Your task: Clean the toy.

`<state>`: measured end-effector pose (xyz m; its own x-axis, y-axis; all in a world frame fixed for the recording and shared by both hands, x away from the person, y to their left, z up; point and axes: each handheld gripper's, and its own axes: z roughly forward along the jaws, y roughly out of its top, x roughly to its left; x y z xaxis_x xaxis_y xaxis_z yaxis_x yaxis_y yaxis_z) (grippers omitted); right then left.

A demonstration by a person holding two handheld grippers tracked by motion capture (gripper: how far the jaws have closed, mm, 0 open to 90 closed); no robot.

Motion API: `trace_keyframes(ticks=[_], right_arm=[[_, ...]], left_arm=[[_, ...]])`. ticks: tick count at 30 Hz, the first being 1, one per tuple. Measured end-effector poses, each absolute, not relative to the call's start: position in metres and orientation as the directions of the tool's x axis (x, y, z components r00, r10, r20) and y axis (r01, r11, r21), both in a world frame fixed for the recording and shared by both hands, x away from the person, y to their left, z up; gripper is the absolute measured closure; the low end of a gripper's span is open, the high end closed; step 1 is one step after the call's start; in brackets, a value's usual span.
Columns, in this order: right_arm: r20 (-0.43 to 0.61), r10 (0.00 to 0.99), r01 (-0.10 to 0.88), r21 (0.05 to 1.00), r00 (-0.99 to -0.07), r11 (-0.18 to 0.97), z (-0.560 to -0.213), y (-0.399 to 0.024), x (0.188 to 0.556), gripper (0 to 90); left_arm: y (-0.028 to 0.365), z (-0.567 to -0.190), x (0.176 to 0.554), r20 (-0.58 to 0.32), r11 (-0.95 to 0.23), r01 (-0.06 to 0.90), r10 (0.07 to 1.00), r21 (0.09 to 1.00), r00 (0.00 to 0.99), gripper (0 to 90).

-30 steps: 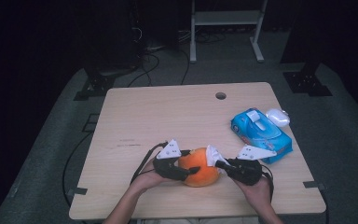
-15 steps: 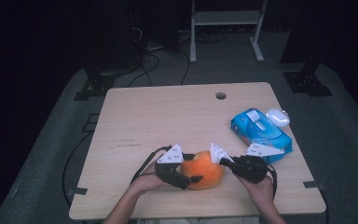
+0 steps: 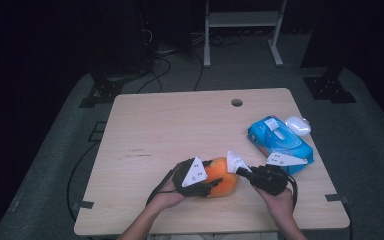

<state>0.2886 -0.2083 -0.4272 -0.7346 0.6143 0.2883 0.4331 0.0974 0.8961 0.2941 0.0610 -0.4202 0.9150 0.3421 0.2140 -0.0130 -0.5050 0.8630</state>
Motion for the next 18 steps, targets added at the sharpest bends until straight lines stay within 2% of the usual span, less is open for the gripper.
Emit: trace_keyframes(ticks=[2, 4, 6, 9, 15, 18], right_arm=[[0.253, 0.616, 0.418, 0.898, -0.746, 0.137, -0.427, -0.203, 0.288, 83.0], [0.281, 0.622, 0.447, 0.886, -0.731, 0.126, -0.434, -0.205, 0.291, 83.1], [0.26, 0.662, 0.463, 0.874, -0.703, 0.148, -0.439, -0.209, 0.295, 83.1], [0.287, 0.682, 0.503, 0.853, -0.673, 0.138, -0.447, -0.214, 0.298, 83.1], [0.262, 0.627, 0.435, 0.89, -0.734, 0.136, -0.431, -0.202, 0.29, 83.1], [0.29, 0.634, 0.461, 0.879, -0.717, 0.119, -0.438, -0.207, 0.294, 83.0]], left_arm=[[0.064, -0.422, 0.296, 0.159, -0.493, 0.016, 0.311, 0.87, 0.937, 38.5], [0.069, -0.423, 0.298, 0.123, -0.48, 0.037, 0.298, 0.877, 0.947, 38.5], [0.075, -0.425, 0.3, 0.091, -0.472, 0.053, 0.276, 0.88, 0.957, 38.5], [0.079, -0.426, 0.302, 0.083, -0.469, 0.056, 0.272, 0.881, 0.959, 38.0], [0.081, -0.428, 0.302, 0.058, -0.461, 0.064, 0.246, 0.885, 0.968, 35.7], [0.082, -0.425, 0.304, 0.042, -0.453, 0.079, 0.251, 0.888, 0.967, 34.5]])
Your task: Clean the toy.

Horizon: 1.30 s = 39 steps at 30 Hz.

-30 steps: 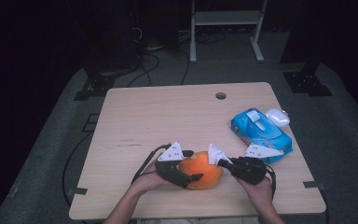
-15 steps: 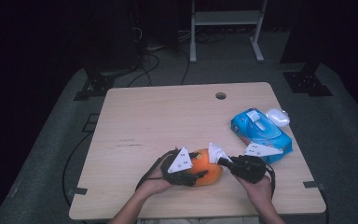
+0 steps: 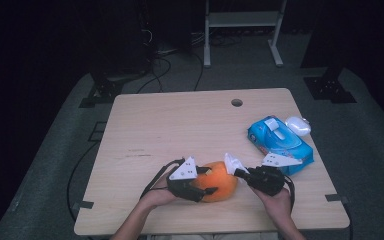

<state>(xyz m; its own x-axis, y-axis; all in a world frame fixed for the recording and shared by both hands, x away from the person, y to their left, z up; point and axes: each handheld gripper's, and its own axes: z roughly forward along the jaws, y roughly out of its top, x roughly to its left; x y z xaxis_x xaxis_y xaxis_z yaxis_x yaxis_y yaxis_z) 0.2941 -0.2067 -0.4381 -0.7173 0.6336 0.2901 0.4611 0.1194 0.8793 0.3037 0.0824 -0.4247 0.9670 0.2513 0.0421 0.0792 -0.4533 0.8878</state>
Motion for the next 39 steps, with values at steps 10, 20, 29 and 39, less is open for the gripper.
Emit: trace_keyframes(ticks=[10, 20, 29, 39], right_arm=[[0.266, 0.614, 0.422, 0.899, -0.743, 0.121, -0.426, -0.199, 0.287, 83.0], [0.266, 0.656, 0.456, 0.88, -0.706, 0.134, -0.435, -0.204, 0.291, 83.1], [0.241, 0.667, 0.45, 0.879, -0.705, 0.158, -0.436, -0.205, 0.293, 83.1], [0.239, 0.621, 0.412, 0.899, -0.747, 0.15, -0.427, -0.198, 0.286, 83.0]], left_arm=[[0.076, -0.426, 0.299, 0.048, -0.467, 0.062, 0.22, 0.882, 0.974, 31.3], [0.079, -0.426, 0.302, 0.018, -0.469, 0.097, 0.234, 0.878, 0.972, 30.2], [0.081, -0.422, 0.305, -0.003, -0.461, 0.126, 0.258, 0.878, 0.966, 27.3], [0.077, -0.425, 0.299, 0.033, -0.497, 0.062, 0.18, 0.865, 0.983, 26.7]])
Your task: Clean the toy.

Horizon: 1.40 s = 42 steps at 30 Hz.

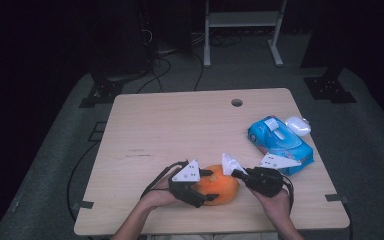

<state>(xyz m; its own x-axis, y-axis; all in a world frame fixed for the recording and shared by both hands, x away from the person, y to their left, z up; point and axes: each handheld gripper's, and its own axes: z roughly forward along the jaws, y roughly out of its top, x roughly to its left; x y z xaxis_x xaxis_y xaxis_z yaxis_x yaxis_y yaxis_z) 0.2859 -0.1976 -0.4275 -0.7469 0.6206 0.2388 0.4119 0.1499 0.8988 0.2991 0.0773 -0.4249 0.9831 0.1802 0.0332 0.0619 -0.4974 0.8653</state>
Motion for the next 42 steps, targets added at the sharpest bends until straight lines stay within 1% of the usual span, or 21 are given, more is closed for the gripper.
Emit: trace_keyframes(ticks=[2, 4, 6, 8, 12, 14, 15, 17, 19, 21, 24, 28, 30, 32, 34, 35, 37, 39, 42], right_arm=[[0.272, 0.633, 0.445, 0.886, -0.725, 0.128, -0.433, -0.203, 0.29, 83.0], [0.25, 0.667, 0.458, 0.875, -0.702, 0.154, -0.438, -0.207, 0.294, 83.1], [0.263, 0.673, 0.473, 0.869, -0.691, 0.147, -0.442, -0.209, 0.295, 83.1], [0.251, 0.672, 0.465, 0.872, -0.697, 0.156, -0.44, -0.206, 0.292, 83.1], [0.223, 0.629, 0.401, 0.903, -0.745, 0.156, -0.427, -0.195, 0.282, 83.0], [0.212, 0.62, 0.389, 0.906, -0.756, 0.165, -0.425, -0.193, 0.281, 83.0], [0.213, 0.622, 0.393, 0.905, -0.754, 0.167, -0.426, -0.194, 0.282, 83.1], [0.253, 0.628, 0.427, 0.893, -0.736, 0.14, -0.433, -0.2, 0.286, 83.1], [0.256, 0.654, 0.446, 0.884, -0.712, 0.14, -0.438, -0.205, 0.29, 83.1], [0.276, 0.66, 0.464, 0.877, -0.699, 0.125, -0.441, -0.209, 0.293, 83.1], [0.274, 0.656, 0.457, 0.881, -0.704, 0.123, -0.437, -0.206, 0.29, 83.0], [0.252, 0.617, 0.407, 0.905, -0.745, 0.122, -0.427, -0.198, 0.283, 82.9], [0.242, 0.611, 0.397, 0.908, -0.754, 0.131, -0.426, -0.196, 0.282, 82.9], [0.254, 0.619, 0.413, 0.902, -0.744, 0.127, -0.43, -0.199, 0.284, 83.0], [0.243, 0.647, 0.425, 0.894, -0.723, 0.14, -0.434, -0.203, 0.287, 83.1], [0.259, 0.656, 0.445, 0.886, -0.709, 0.132, -0.437, -0.206, 0.289, 83.0], [0.271, 0.663, 0.46, 0.879, -0.698, 0.125, -0.44, -0.209, 0.291, 83.1], [0.279, 0.656, 0.461, 0.879, -0.701, 0.118, -0.439, -0.206, 0.289, 83.0], [0.249, 0.616, 0.416, 0.898, -0.747, 0.141, -0.432, -0.193, 0.283, 82.9]], left_arm=[[0.079, -0.423, 0.3, 0.021, -0.493, 0.07, 0.178, 0.867, 0.984, 26.7], [0.08, -0.423, 0.301, 0.017, -0.487, 0.077, 0.184, 0.87, 0.983, 26.7], [0.08, -0.424, 0.3, 0.02, -0.492, 0.07, 0.175, 0.868, 0.984, 26.7], [0.079, -0.424, 0.299, 0.029, -0.502, 0.054, 0.157, 0.863, 0.987, 27.9], [0.08, -0.426, 0.299, 0.014, -0.489, 0.065, 0.155, 0.87, 0.988, 28.2], [0.079, -0.425, 0.299, 0.018, -0.492, 0.063, 0.158, 0.869, 0.987, 28.1], [0.08, -0.424, 0.3, 0.019, -0.489, 0.063, 0.161, 0.87, 0.987, 27.9], [0.081, -0.423, 0.301, 0.015, -0.472, 0.074, 0.181, 0.878, 0.983, 25.0], [0.082, -0.423, 0.303, 0.017, -0.477, 0.088, 0.21, 0.874, 0.977, 21.1], [0.082, -0.425, 0.303, 0.02, -0.482, 0.087, 0.212, 0.872, 0.977, 21.4], [0.081, -0.426, 0.303, 0.032, -0.493, 0.079, 0.214, 0.866, 0.976, 24.9], [0.083, -0.427, 0.306, 0.018, -0.481, 0.107, 0.249, 0.87, 0.968, 29.0], [0.085, -0.427, 0.308, 0.01, -0.48, 0.119, 0.257, 0.869, 0.966, 30.5], [0.088, -0.428, 0.311, -0.002, -0.473, 0.135, 0.272, 0.871, 0.962, 31.7], [0.091, -0.428, 0.314, -0.027, -0.456, 0.165, 0.294, 0.875, 0.955, 32.3], [0.093, -0.429, 0.316, -0.038, -0.447, 0.177, 0.303, 0.877, 0.952, 32.4], [0.099, -0.43, 0.322, -0.078, -0.417, 0.225, 0.343, 0.881, 0.936, 32.8], [0.102, -0.432, 0.326, -0.097, -0.399, 0.253, 0.37, 0.881, 0.924, 32.8], [0.103, -0.432, 0.329, -0.116, -0.375, 0.281, 0.406, 0.883, 0.906, 32.7]])
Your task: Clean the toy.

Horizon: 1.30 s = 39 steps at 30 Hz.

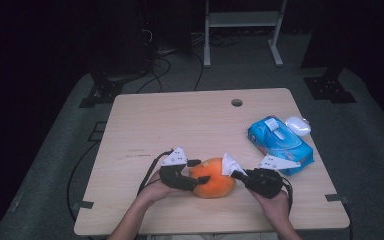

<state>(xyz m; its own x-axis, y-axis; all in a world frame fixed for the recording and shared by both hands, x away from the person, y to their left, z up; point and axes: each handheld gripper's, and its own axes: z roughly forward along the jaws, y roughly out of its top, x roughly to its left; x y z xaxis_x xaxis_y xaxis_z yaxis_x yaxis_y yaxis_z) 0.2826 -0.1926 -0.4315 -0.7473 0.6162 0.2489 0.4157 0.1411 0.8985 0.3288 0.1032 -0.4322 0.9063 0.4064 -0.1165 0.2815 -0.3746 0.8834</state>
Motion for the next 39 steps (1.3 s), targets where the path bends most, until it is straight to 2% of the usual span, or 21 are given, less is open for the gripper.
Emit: trace_keyframes(ticks=[3, 5, 8, 10, 19, 22, 24, 27, 29, 33, 36, 39], right_arm=[[0.213, 0.613, 0.391, 0.904, -0.761, 0.173, -0.43, -0.187, 0.28, 82.9], [0.247, 0.624, 0.424, 0.893, -0.741, 0.15, -0.435, -0.194, 0.285, 83.2], [0.251, 0.666, 0.457, 0.876, -0.703, 0.153, -0.442, -0.203, 0.291, 83.2], [0.252, 0.678, 0.468, 0.871, -0.69, 0.152, -0.444, -0.206, 0.293, 83.1], [0.2, 0.624, 0.378, 0.911, -0.756, 0.166, -0.423, -0.191, 0.281, 83.1], [0.238, 0.642, 0.418, 0.897, -0.729, 0.141, -0.43, -0.199, 0.287, 83.2], [0.225, 0.667, 0.43, 0.889, -0.71, 0.158, -0.435, -0.204, 0.291, 83.2], [0.259, 0.678, 0.466, 0.874, -0.688, 0.138, -0.444, -0.209, 0.298, 83.1], [0.248, 0.675, 0.454, 0.879, -0.695, 0.144, -0.441, -0.207, 0.297, 83.1], [0.227, 0.64, 0.401, 0.905, -0.734, 0.139, -0.427, -0.198, 0.287, 83.1], [0.163, 0.614, 0.334, 0.926, -0.772, 0.174, -0.414, -0.186, 0.277, 83.0], [0.144, 0.611, 0.322, 0.927, -0.779, 0.193, -0.412, -0.184, 0.274, 83.3]], left_arm=[[0.102, -0.432, 0.328, -0.119, -0.374, 0.282, 0.403, 0.884, 0.907, 32.5], [0.102, -0.431, 0.326, -0.121, -0.373, 0.276, 0.388, 0.886, 0.914, 31.5], [0.1, -0.432, 0.322, -0.101, -0.377, 0.232, 0.335, 0.897, 0.937, 25.7], [0.098, -0.433, 0.322, -0.097, -0.387, 0.23, 0.334, 0.893, 0.938, 25.1], [0.086, -0.429, 0.309, 0.01, -0.462, 0.117, 0.264, 0.879, 0.965, 29.4], [0.087, -0.429, 0.31, -0.006, -0.447, 0.129, 0.265, 0.885, 0.964, 28.2], [0.089, -0.43, 0.312, -0.018, -0.435, 0.143, 0.28, 0.889, 0.96, 23.9], [0.091, -0.433, 0.317, -0.051, -0.416, 0.188, 0.318, 0.89, 0.947, 16.2], [0.091, -0.435, 0.318, -0.048, -0.424, 0.183, 0.31, 0.887, 0.95, 18.5], [0.086, -0.428, 0.312, 0.002, -0.441, 0.143, 0.312, 0.886, 0.95, 32.3], [0.08, -0.421, 0.305, 0.034, -0.45, 0.11, 0.3, 0.886, 0.953, 36.2], [0.079, -0.418, 0.302, 0.03, -0.436, 0.104, 0.29, 0.894, 0.956, 37.4]])
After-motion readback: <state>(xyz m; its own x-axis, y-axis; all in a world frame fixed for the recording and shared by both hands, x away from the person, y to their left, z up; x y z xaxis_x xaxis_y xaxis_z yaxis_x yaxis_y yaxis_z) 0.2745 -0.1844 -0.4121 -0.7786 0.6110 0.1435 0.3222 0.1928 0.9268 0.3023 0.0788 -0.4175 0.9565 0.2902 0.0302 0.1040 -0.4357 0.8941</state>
